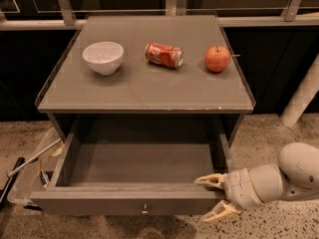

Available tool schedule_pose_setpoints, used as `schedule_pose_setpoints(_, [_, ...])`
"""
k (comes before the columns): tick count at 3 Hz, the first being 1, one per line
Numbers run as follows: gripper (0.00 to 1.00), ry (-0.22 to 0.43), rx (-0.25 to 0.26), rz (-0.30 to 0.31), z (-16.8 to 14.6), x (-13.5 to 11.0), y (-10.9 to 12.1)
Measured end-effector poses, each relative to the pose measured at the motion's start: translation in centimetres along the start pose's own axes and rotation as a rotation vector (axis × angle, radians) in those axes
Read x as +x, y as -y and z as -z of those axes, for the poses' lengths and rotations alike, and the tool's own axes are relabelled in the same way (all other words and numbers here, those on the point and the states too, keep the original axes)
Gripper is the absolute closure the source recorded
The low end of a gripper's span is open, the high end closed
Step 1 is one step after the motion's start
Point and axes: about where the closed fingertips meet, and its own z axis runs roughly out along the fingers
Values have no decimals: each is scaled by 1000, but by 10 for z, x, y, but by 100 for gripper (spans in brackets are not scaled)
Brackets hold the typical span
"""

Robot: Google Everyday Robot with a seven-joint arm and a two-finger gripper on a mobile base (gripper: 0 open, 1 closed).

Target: Open top drawer

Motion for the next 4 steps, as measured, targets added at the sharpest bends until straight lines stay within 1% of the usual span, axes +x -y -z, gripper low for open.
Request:
schedule_pose_setpoints(1, [66,-6,13,12,7,2,-20])
schedule_pose_setpoints(2, [62,-6,15,11,8,3,-21])
schedule_pose_setpoints(4, [15,-6,14,11,8,3,-21])
